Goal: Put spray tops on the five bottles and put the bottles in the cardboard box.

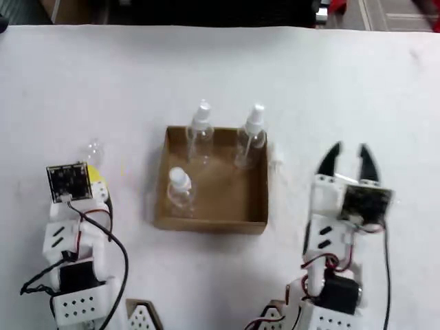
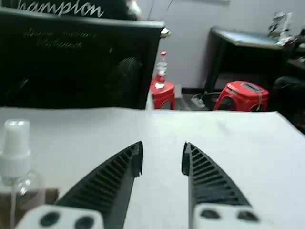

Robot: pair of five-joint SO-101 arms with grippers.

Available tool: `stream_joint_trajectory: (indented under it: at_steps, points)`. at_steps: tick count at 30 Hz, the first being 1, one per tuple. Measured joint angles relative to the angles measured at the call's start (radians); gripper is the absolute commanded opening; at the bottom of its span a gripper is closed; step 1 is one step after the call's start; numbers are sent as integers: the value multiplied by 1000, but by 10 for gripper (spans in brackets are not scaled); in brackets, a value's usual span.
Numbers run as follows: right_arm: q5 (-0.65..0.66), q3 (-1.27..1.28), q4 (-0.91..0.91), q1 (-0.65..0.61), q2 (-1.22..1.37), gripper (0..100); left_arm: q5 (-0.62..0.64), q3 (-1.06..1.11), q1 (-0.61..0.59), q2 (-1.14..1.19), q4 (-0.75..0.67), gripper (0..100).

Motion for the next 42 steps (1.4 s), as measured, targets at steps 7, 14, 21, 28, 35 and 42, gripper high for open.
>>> stream_joint_trajectory:
  at_steps: [7, 14, 21, 28, 35, 42]
  points:
    - [-3, -204, 149, 95, 37, 123, 0, 0, 21, 0, 0, 24]
    - [-143, -482, 305, 100, 305, 126, -2, 0, 29, 0, 0, 24]
    - [-292, -812, 543, 233, 675, 166, -2, 0, 29, 0, 0, 24]
    - [-423, -970, 651, 261, 1160, 242, -2, 0, 29, 0, 0, 24]
    - [-666, -1142, 755, 328, 1629, 243, -2, 0, 29, 0, 0, 24]
    - [-741, -1286, 852, 331, 1982, 241, -2, 0, 29, 0, 0, 25]
